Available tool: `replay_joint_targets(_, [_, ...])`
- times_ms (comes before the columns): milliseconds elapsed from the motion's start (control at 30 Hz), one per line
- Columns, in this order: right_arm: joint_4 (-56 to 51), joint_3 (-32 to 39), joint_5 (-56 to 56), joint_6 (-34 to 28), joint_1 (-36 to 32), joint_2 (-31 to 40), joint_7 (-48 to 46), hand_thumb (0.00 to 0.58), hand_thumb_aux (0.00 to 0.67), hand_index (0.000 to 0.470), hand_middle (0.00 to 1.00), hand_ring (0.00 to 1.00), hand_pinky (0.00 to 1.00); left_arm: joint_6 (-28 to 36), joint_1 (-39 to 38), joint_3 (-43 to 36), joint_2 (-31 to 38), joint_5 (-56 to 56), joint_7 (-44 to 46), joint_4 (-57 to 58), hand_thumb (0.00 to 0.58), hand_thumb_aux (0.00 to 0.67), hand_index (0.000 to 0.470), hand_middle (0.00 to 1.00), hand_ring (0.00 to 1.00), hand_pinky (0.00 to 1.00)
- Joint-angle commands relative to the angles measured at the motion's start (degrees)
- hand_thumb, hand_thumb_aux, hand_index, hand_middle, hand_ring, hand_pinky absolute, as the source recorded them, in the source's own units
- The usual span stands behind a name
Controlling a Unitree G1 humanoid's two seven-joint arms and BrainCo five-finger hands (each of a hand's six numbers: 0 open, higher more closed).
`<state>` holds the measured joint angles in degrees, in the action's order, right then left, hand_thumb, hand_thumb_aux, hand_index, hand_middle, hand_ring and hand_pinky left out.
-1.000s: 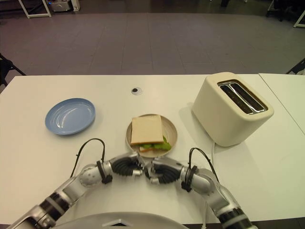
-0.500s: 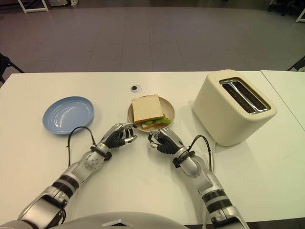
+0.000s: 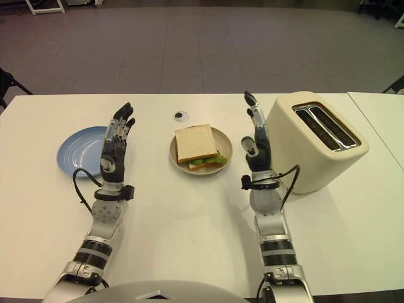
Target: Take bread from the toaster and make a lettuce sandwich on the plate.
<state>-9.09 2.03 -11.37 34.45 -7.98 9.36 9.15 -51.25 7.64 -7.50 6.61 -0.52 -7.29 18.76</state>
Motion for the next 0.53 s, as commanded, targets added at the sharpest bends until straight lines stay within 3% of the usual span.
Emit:
replay_joint_targets(33, [-1.96, -0.99, -0.76, 1.57, 0.07, -2.27, 2.62, 0.000, 0.000, 0.000, 0.00, 0.00, 0.00, 1.09, 0.06, 1.38, -2.37, -3.33, -0.67, -0.23, 0.000, 0.000, 0.000, 0.00, 0.00, 0.00])
replay_joint_targets(233, [-4.58, -2.12, -3.14, 3.26, -2.68, -3.91, 6.68, 0.000, 0.000, 0.000, 0.00, 0.00, 0.00, 4.35, 5.44, 4.70, -5.02, -5.90, -3.34, 1.68, 0.000, 0.000, 0.000, 0.00, 0.00, 0.00])
replay_joint_targets(433, [-12.47, -2.77, -6.57, 8.93, -6.28, -3.59, 11.06, 0.000, 0.000, 0.000, 0.00, 0.00, 0.00, -1.78, 9.75, 5.75, -7.20, -9.17, -6.81, 12.63, 0.000, 0.000, 0.000, 0.00, 0.00, 0.00])
replay_joint_targets(533, [-17.40, -2.09, -7.44, 12.48, -5.41, -3.04, 11.71, 0.000, 0.000, 0.000, 0.00, 0.00, 0.00, -4.66, 8.79, 5.28, -6.13, -7.50, -3.68, 18.35, 0.000, 0.000, 0.000, 0.00, 0.00, 0.00])
